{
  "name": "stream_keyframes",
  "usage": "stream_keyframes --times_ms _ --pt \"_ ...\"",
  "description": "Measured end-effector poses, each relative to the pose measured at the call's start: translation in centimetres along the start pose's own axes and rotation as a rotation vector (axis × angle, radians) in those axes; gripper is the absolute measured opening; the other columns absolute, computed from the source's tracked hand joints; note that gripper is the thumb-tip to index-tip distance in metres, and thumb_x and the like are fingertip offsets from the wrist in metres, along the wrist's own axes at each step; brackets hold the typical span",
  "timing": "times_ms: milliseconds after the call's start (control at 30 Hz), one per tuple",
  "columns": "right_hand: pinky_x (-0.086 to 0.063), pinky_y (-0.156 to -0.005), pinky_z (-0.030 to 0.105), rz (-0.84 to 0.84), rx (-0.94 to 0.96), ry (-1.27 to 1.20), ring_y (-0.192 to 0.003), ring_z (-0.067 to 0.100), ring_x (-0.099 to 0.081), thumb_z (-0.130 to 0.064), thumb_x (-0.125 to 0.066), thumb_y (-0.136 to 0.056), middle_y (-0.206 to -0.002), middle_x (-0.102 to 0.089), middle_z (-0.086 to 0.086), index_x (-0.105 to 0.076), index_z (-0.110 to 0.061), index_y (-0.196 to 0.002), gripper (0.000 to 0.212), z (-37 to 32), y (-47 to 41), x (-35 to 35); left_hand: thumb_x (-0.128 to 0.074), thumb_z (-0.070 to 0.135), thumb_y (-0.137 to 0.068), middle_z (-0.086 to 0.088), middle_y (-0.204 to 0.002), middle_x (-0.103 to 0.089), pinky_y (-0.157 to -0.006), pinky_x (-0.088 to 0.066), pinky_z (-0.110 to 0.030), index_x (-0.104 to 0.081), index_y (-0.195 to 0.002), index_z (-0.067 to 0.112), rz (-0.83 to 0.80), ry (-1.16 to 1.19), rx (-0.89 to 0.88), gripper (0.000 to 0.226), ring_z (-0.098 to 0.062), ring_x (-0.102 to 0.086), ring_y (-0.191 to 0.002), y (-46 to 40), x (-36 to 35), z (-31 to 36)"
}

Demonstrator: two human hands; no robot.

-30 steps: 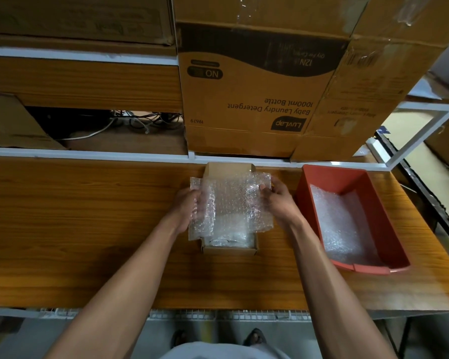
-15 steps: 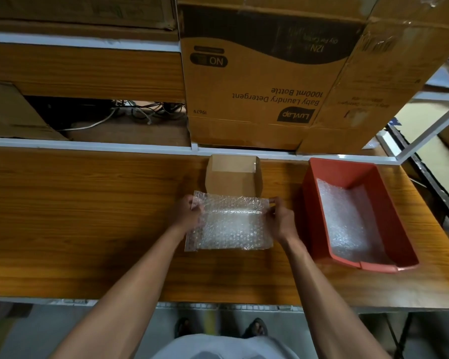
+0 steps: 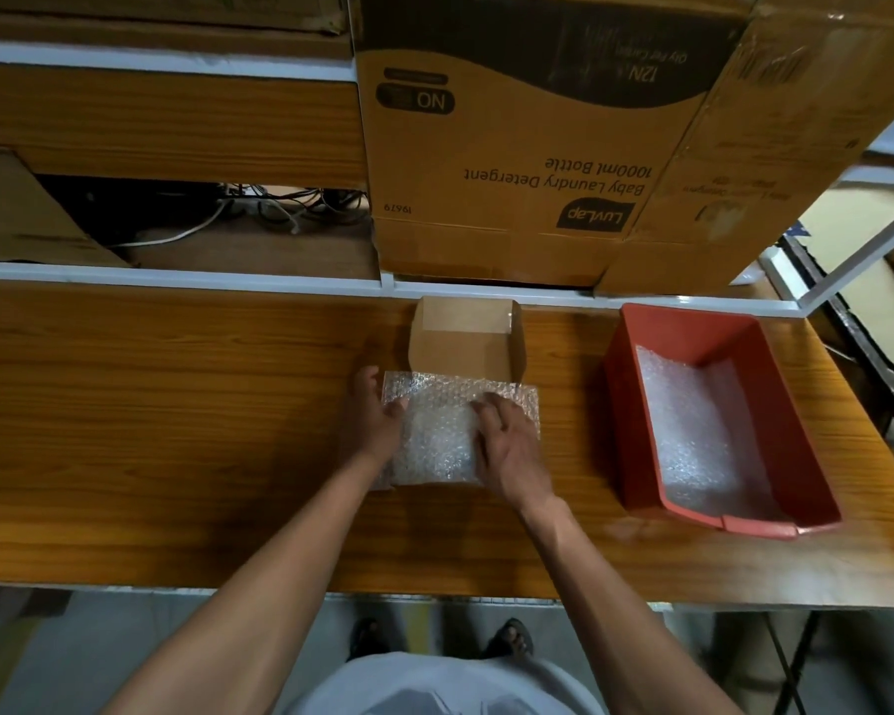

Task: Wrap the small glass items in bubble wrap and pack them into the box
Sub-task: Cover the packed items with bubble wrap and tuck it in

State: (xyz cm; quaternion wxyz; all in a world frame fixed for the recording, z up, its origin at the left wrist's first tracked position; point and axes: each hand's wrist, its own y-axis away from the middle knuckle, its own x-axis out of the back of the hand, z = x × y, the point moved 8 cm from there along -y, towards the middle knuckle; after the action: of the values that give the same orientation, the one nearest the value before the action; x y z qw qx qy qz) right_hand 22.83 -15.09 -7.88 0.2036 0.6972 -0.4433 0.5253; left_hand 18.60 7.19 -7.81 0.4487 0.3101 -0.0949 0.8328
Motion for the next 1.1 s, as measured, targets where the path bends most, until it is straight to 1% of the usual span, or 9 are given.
stream_keyframes --times_ms 100,200,300,433,533,633,800,967,1100 --pt "-0.044 -0.115 0.054 -0.057 -0.012 0.053 -0.142 0.037 -0.045 -0.023 -0.049 -0.108 -0.155 -0.044 0.021 -0.043 -0.010 -0.153 0.047 -0.3 0.3 -1.5 -0.065 0.020 -0.101 -0.001 -0.147 -0.040 -0.098 -0.051 -0.035 -0.047 -0.145 0.026 0.065 -0.197 -0.249 0.047 -0.022 -0.047 -0.132 1.6 -0.1 2.6" --pt "-0.045 -0.113 0.053 -0.023 -0.001 0.062 -0.141 0.037 -0.045 -0.016 -0.057 -0.102 -0.153 -0.045 0.020 -0.044 -0.007 -0.152 0.053 -0.7 0.4 -1.2 -0.058 0.016 -0.103 -0.001 -0.144 -0.042 -0.105 -0.046 -0.034 -0.053 -0.139 0.018 -0.101 -0.331 -0.549 0.037 -0.021 -0.043 -0.131 4.2 -3.3 5.0" --pt "-0.039 -0.118 0.053 -0.076 0.011 0.103 -0.145 0.037 -0.040 -0.029 -0.054 -0.105 -0.157 -0.043 0.020 -0.041 -0.007 -0.155 0.056 -0.6 0.4 -1.9 -0.051 0.027 -0.106 -0.001 -0.153 -0.041 -0.121 -0.035 -0.042 -0.046 -0.148 0.017 -0.259 -0.518 -0.691 0.043 -0.023 -0.035 -0.144 5.2 -7.2 4.8" --pt "-0.036 -0.120 0.053 -0.128 -0.002 0.118 -0.148 0.036 -0.039 -0.037 -0.043 -0.110 -0.160 -0.042 0.018 -0.038 -0.010 -0.158 0.056 0.3 0.3 -2.6 -0.034 0.043 -0.109 -0.006 -0.162 -0.038 -0.125 -0.031 -0.045 -0.039 -0.154 0.016 -0.340 -0.684 -0.647 0.053 -0.026 -0.032 -0.152 4.4 -8.8 3.2" --pt "-0.034 -0.122 0.050 -0.143 -0.002 0.156 -0.146 0.032 -0.040 -0.045 -0.037 -0.107 -0.157 -0.043 0.014 -0.037 -0.015 -0.158 0.059 0.3 -0.1 -2.4 -0.039 0.047 -0.105 -0.008 -0.161 -0.039 -0.124 -0.032 -0.043 -0.038 -0.155 0.015 -0.346 -0.757 -0.647 0.059 -0.027 -0.036 -0.149 4.3 -9.0 3.4" --pt "-0.031 -0.121 0.055 -0.175 -0.045 0.193 -0.144 0.030 -0.041 -0.052 -0.039 -0.100 -0.154 -0.044 0.009 -0.038 -0.021 -0.155 0.064 0.5 -0.2 -2.5 -0.038 0.058 -0.099 -0.006 -0.158 -0.043 -0.120 -0.031 -0.053 -0.040 -0.155 0.017 -0.314 -0.848 -0.607 0.069 -0.028 -0.038 -0.146 4.0 -8.9 3.7" --pt "-0.035 -0.112 0.064 -0.194 -0.131 0.182 -0.142 0.031 -0.038 -0.052 -0.051 -0.095 -0.152 -0.045 0.004 -0.042 -0.028 -0.152 0.062 1.2 0.0 -2.4 -0.039 0.069 -0.091 -0.005 -0.151 -0.048 -0.112 -0.028 -0.059 -0.045 -0.152 0.018 -0.279 -0.912 -0.598 0.079 -0.029 -0.042 -0.139 3.5 -8.6 4.1" --pt "-0.031 -0.115 0.061 -0.204 -0.142 0.192 -0.144 0.028 -0.040 -0.051 -0.041 -0.099 -0.156 -0.042 0.004 -0.034 -0.030 -0.158 0.063 1.4 0.1 -2.1 -0.029 0.077 -0.087 -0.005 -0.144 -0.052 -0.114 -0.021 -0.061 -0.050 -0.147 0.018 -0.240 -0.961 -0.587 0.086 -0.028 -0.044 -0.136 3.4 -8.1 4.5" --pt "-0.032 -0.114 0.059 -0.193 -0.141 0.198 -0.140 0.027 -0.044 -0.051 -0.032 -0.098 -0.153 -0.046 0.004 -0.034 -0.024 -0.159 0.067 1.3 -0.1 -1.9 -0.026 0.081 -0.086 -0.005 -0.147 -0.051 -0.112 -0.026 -0.060 -0.046 -0.148 0.019 -0.261 -0.974 -0.550 0.090 -0.028 -0.042 -0.138 3.4 -8.1 4.3"
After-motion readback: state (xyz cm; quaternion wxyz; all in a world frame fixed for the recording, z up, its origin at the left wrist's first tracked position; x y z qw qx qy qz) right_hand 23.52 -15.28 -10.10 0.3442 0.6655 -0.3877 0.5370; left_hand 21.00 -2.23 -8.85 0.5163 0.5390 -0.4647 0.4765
